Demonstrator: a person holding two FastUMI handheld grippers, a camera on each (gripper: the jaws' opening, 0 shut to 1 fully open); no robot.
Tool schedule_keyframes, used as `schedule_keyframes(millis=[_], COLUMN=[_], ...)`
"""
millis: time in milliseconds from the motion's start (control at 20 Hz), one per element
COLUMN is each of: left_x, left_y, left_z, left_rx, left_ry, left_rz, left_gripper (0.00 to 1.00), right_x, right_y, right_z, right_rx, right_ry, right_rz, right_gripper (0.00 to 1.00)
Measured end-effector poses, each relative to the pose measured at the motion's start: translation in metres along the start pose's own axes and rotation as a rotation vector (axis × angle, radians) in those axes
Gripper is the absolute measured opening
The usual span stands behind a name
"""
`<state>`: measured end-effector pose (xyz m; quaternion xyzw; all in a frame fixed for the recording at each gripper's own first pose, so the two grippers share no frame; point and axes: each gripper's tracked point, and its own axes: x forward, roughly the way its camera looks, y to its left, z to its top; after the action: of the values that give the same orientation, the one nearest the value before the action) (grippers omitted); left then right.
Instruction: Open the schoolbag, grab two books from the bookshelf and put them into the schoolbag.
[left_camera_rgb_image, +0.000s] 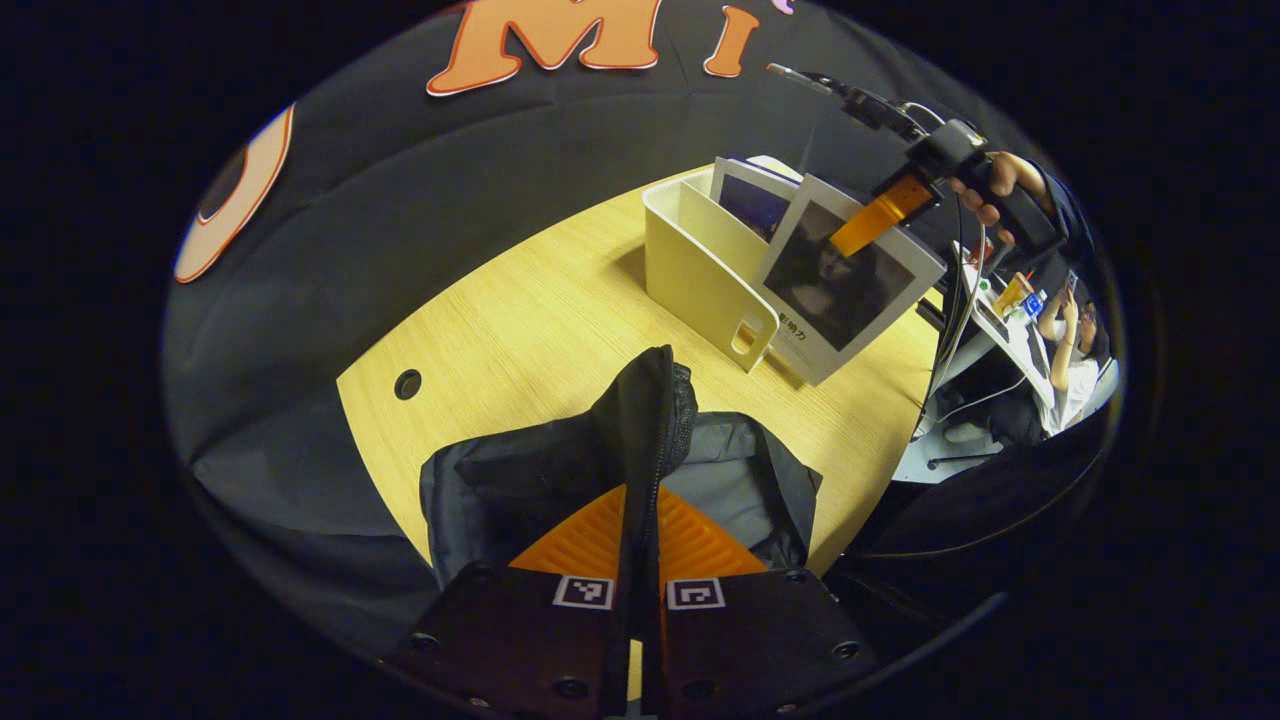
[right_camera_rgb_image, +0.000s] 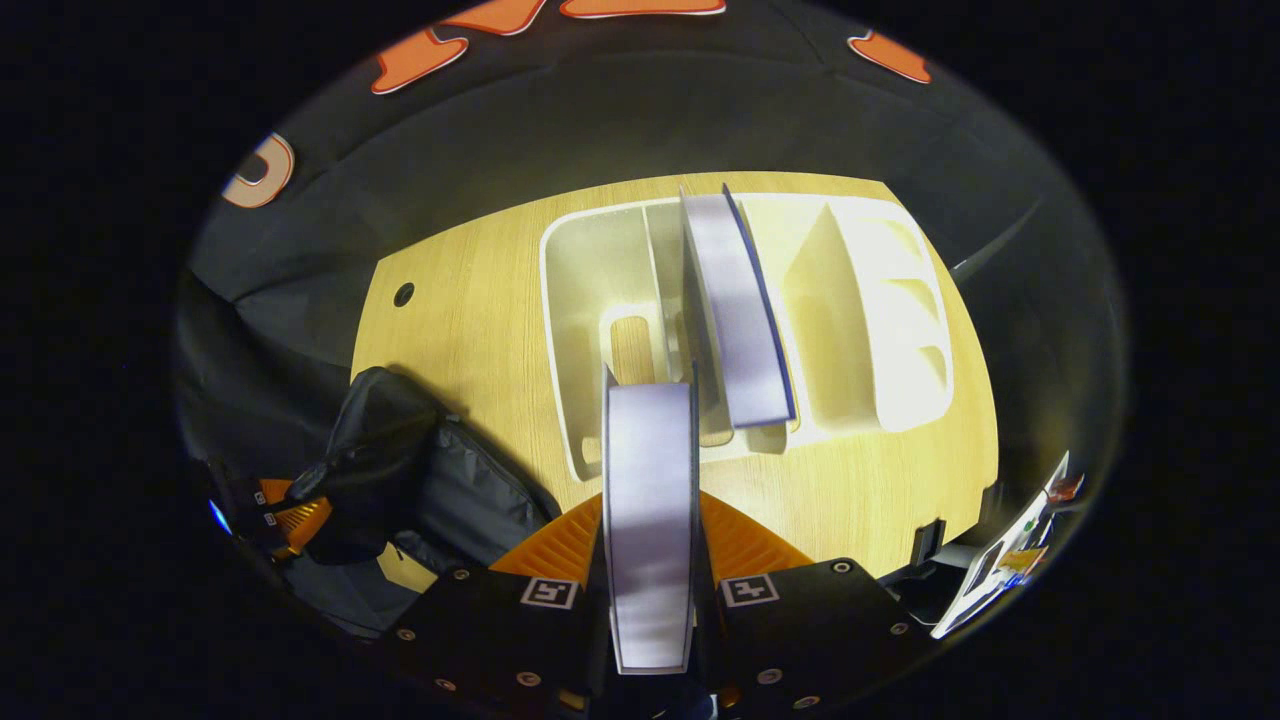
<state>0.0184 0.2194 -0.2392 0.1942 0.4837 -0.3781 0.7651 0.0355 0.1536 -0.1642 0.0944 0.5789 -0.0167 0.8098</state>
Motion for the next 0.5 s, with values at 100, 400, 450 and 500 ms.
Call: schedule_keyframes(millis=[100, 400, 450, 500], left_x=[0.003, 0.006, 0.005, 0.006], left_y=[-0.004, -0.006, -0.007, -0.009], left_z=[-0.002, -0.002, -0.003, -0.003], left_rx=[-0.002, -0.006, -0.006, -0.004], left_ry=[0.005, 0.017, 0.02, 0.021], left_rz=[-0.003, 0.005, 0.005, 0.004], left_gripper=[0.06, 0.06, 0.06, 0.06], right_x=[-0.004, -0.025, -0.028, -0.03], right_y=[-0.001, 0.007, 0.011, 0.009], right_z=[-0.017, -0.048, -0.055, -0.06], right_rx=[0.027, 0.055, 0.063, 0.061], right_ry=[0.006, -0.026, -0.029, -0.035], right_rz=[0.041, 0.148, 0.174, 0.183], right_gripper=[0.37, 0.36, 0.36, 0.36])
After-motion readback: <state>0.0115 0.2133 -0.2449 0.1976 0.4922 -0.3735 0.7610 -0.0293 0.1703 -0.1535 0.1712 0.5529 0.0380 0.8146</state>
